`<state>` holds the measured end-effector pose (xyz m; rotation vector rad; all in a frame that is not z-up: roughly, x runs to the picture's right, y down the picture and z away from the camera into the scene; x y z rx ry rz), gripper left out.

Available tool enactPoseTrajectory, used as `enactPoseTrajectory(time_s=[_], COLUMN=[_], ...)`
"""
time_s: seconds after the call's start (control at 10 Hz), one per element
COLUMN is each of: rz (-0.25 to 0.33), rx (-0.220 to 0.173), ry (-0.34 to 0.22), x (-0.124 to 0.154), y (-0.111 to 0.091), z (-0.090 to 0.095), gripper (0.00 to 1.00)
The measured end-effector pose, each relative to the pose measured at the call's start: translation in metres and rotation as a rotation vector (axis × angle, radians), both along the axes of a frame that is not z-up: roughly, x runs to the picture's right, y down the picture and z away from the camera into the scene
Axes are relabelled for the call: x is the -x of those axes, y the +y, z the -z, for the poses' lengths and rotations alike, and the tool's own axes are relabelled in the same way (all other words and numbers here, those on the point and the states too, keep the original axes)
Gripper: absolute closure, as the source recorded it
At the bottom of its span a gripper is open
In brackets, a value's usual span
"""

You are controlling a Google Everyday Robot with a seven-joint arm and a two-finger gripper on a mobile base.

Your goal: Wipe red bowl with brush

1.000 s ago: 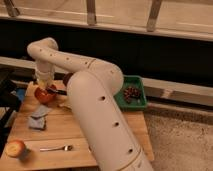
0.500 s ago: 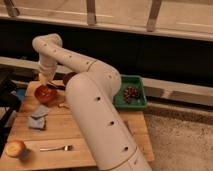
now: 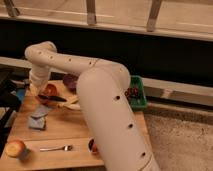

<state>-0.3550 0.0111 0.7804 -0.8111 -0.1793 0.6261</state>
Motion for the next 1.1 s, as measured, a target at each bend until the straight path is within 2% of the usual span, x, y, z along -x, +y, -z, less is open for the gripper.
enactPoseTrajectory(time_s=[0.2, 0.4, 0.6, 0.8, 1.0, 1.1], rz=[-0.001, -0.001, 0.003, 0.015, 0.021, 0.017], rx=[0.005, 0.005, -0.01, -0.03, -0.021, -0.021], ry=[0.026, 0.05, 0.064, 0.047, 0.011, 0.013], x=[0.001, -0.001, -0.003, 0.001, 0.008, 0.004], y=[0.017, 0.018, 0.001, -0.03, -0.038, -0.04], z=[0.009, 0.007, -0.006, -0.024, -0.027, -0.029], gripper=[1.0, 1.0, 1.0, 1.0, 1.0, 1.0])
